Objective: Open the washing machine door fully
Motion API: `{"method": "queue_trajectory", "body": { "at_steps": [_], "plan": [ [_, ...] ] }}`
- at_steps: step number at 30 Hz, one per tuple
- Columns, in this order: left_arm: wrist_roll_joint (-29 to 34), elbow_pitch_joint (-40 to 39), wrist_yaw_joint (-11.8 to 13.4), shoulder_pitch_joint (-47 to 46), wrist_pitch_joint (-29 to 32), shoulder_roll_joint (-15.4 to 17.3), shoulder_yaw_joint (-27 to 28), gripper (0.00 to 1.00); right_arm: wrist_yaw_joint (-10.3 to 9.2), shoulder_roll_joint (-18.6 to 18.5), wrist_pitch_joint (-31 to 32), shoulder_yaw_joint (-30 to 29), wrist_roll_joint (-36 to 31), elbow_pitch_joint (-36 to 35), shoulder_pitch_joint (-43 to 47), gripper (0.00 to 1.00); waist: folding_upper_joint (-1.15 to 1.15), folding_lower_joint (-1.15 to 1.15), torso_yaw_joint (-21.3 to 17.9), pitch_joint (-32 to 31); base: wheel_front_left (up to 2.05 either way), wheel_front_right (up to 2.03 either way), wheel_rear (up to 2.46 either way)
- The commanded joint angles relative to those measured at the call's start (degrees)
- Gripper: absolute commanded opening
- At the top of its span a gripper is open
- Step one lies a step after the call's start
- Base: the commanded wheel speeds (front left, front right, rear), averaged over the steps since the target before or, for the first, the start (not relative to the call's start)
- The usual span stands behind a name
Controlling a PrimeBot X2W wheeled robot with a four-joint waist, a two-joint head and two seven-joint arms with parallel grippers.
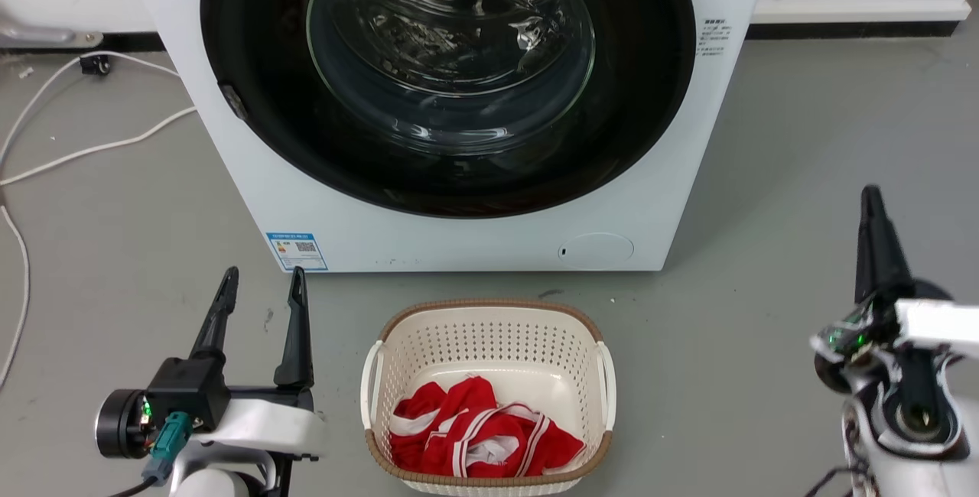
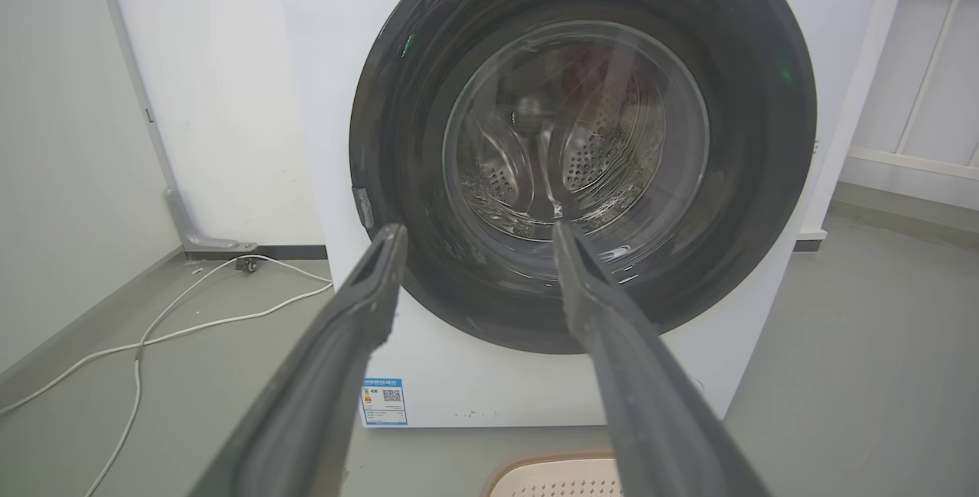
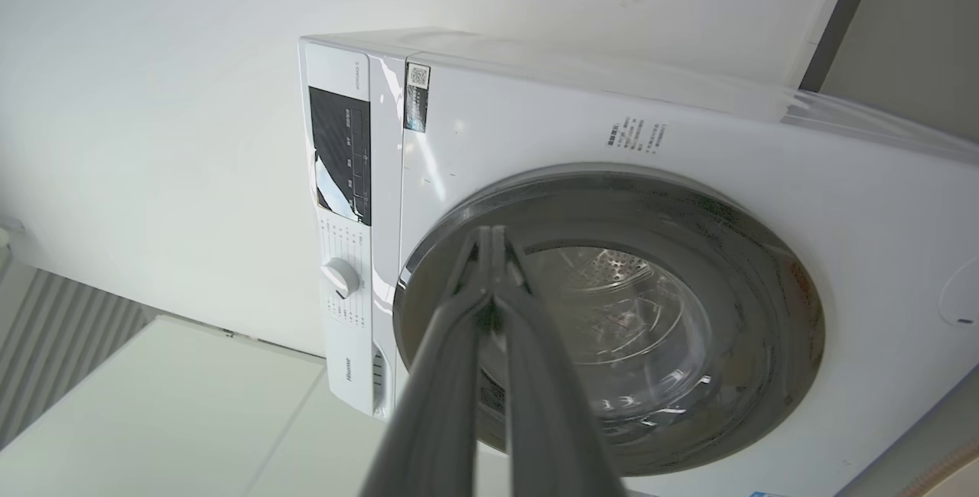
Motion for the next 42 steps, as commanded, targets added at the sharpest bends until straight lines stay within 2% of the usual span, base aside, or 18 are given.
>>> {"method": "queue_trajectory", "body": {
  "at_steps": [1, 5, 12, 17, 23, 33, 42],
  "plan": [
    [0.3, -0.3, 0.2, -1.1, -0.1, 0.0, 0.2, 1.00, 0.00, 0.1, 1.2, -1.0, 3.7, 1.4, -2.7, 0.00, 0.00, 0.00, -0.2, 0.9, 0.00, 0.00, 0.00],
    [0.6, -0.8, 0.2, -2.2, -0.1, 0.0, 0.5, 1.00, 0.00, -0.8, 4.5, -4.3, 11.2, 7.0, -10.5, 0.00, 0.00, 0.00, 0.0, 3.1, 0.00, 0.00, 0.00],
    [0.9, -1.6, -0.3, -5.6, -0.1, 0.0, 0.2, 1.00, 0.00, -7.7, 7.6, -4.2, 15.6, 18.4, -25.7, 0.00, 0.00, 0.00, 1.6, 8.4, 0.00, 0.00, 0.00],
    [0.9, -1.7, -0.5, -8.9, -0.1, -0.1, -0.6, 1.00, 0.00, -13.9, 9.9, -1.0, 14.4, 28.4, -38.2, 0.00, 0.00, 0.00, 3.0, 12.2, 0.00, 0.00, 0.00],
    [0.9, -2.1, -0.7, -11.4, -0.1, -0.1, -1.0, 1.00, 0.00, -18.1, 16.5, 6.3, 10.2, 39.0, -52.7, 0.00, 0.00, 0.00, 3.6, 15.8, 0.00, 0.00, 0.00],
    [-0.5, -2.7, -0.2, -14.3, -0.1, -0.1, -2.4, 1.00, 0.00, -17.4, 29.4, 16.6, 3.0, 54.4, -70.1, 0.00, 0.00, 0.00, 4.5, 20.9, 0.00, 0.00, 0.00],
    [-1.0, -2.7, -0.1, -15.7, -0.1, -0.1, -2.6, 1.00, 0.00, -15.8, 32.0, 20.4, -1.5, 62.5, -78.2, 0.00, 0.00, 0.00, 4.8, 23.8, 0.00, 0.00, 0.00]
  ]
}}
